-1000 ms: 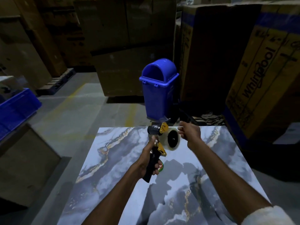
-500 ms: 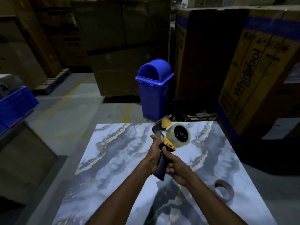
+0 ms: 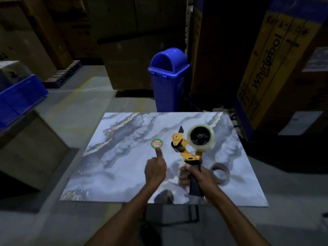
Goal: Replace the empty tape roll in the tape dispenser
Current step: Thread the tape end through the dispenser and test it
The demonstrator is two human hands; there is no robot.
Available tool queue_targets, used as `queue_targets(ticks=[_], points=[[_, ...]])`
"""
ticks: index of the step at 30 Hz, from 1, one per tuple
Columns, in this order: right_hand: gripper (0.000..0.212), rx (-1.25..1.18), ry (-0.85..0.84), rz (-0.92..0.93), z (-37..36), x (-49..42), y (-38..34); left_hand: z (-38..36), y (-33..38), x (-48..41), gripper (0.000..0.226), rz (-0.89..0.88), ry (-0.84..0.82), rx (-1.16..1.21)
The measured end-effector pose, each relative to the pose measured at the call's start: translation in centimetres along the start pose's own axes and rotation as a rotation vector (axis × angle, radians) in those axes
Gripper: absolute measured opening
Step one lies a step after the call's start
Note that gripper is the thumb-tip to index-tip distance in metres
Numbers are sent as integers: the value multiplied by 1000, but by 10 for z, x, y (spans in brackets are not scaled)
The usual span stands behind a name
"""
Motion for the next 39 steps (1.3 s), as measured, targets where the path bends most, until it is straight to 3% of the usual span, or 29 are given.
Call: queue_targets(ticks=[2,4,7,11,14,17,22,26,31,39], points=[[26,41,8,11,7,23,5,17,7,3,79,16,26,210],[18,129,24,34,8,47,6,24,23,-3,62,-2,-64,346],[15,317,97,88,11,75,9,28,44,-17,46,-33,-256,272],[11,448,188,124,7,98,15,24,51,-19,61,54,-518,233],[15,514,223,128,2,108,17,17,36,-13,73,308,-672,353],[15,555,240,110,0,112,16,6,7,-7,85,526,-719,414],[17,622,239,95,2,112,14,-14,-23,14,104,768,-928,598],[18,679,211,100,1,115,12,-28,-37,23,99,816,-914,561],[14,740,201,121,-1,120,13,-37,-49,32,86,929,-971,709],[7,754,212,182,-6,130,12,-39,-57,39,64,876,-1085,707]])
Point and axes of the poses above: each hand's wrist, its own x-axis away from the middle knuckle, its own z-axis out of the back of the hand, y = z × x, the point moved 4 cm from there along -x, towards the middle knuckle, and after that the axes turned 2 degrees about -y, right-handed, at the moved point
